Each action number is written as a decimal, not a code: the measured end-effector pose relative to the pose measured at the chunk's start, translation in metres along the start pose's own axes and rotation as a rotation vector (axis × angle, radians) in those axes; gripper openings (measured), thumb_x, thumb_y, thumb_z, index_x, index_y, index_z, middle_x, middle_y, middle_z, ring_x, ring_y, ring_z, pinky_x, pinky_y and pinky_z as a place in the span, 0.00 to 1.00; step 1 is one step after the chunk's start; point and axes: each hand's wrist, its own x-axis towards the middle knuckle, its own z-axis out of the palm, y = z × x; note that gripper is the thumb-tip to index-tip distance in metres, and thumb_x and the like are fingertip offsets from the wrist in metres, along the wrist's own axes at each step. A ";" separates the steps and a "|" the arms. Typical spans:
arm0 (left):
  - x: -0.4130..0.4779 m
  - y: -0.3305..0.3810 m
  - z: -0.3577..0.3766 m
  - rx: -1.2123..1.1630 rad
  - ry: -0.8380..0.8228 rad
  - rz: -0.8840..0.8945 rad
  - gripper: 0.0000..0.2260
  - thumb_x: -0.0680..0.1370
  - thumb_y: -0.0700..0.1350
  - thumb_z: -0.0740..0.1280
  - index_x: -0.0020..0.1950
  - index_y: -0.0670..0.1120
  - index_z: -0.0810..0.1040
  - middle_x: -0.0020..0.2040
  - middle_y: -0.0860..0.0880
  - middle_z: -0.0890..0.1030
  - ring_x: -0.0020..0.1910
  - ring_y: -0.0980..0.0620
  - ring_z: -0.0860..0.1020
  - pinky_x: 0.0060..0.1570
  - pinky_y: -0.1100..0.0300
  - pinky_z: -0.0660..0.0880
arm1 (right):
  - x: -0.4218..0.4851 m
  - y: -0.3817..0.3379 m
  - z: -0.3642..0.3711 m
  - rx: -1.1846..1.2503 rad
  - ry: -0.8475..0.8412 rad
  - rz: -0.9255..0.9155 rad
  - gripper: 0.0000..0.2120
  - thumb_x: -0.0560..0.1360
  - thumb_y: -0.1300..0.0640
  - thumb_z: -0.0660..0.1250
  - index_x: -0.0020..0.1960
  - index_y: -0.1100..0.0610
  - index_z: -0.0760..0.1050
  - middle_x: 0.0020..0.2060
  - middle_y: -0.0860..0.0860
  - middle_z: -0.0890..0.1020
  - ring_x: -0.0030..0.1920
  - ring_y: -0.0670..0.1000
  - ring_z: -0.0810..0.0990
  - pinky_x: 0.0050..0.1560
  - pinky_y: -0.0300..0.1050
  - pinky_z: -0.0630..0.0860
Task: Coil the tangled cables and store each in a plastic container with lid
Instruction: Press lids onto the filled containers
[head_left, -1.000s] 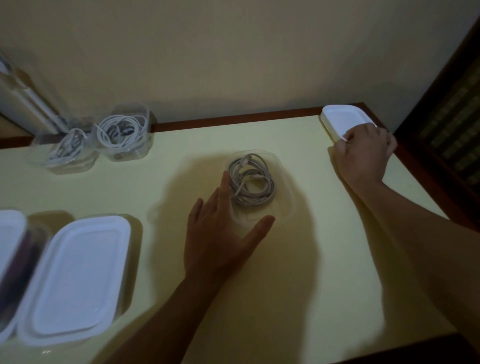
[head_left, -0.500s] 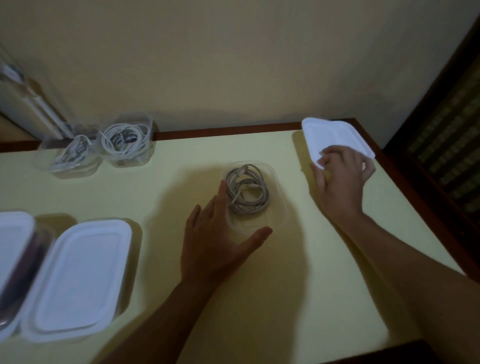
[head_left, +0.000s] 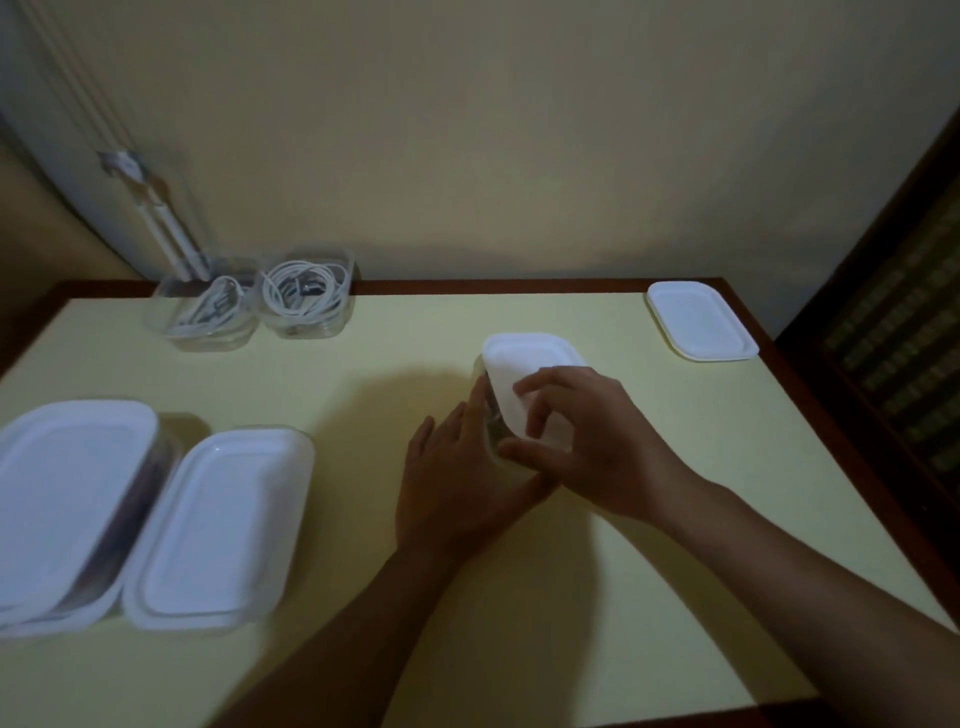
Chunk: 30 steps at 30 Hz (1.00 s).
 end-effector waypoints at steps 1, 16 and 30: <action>0.000 0.000 0.000 0.003 0.000 0.002 0.49 0.67 0.82 0.50 0.81 0.55 0.52 0.76 0.56 0.69 0.74 0.55 0.68 0.77 0.45 0.58 | 0.002 -0.003 0.000 0.015 -0.011 0.018 0.19 0.70 0.32 0.65 0.39 0.47 0.77 0.58 0.42 0.82 0.59 0.45 0.78 0.59 0.51 0.75; -0.003 -0.005 0.004 -0.022 0.033 -0.007 0.51 0.66 0.83 0.52 0.81 0.55 0.56 0.78 0.54 0.67 0.75 0.56 0.66 0.76 0.47 0.60 | 0.042 0.028 0.030 -0.479 -0.282 0.217 0.38 0.77 0.30 0.41 0.82 0.46 0.48 0.82 0.53 0.48 0.81 0.59 0.46 0.78 0.62 0.50; -0.005 -0.005 0.001 -0.148 0.025 -0.042 0.39 0.77 0.75 0.47 0.81 0.54 0.56 0.70 0.53 0.77 0.66 0.54 0.76 0.74 0.47 0.64 | 0.023 0.021 0.034 -0.385 -0.300 0.254 0.40 0.74 0.28 0.37 0.82 0.43 0.43 0.82 0.50 0.42 0.82 0.56 0.41 0.78 0.62 0.51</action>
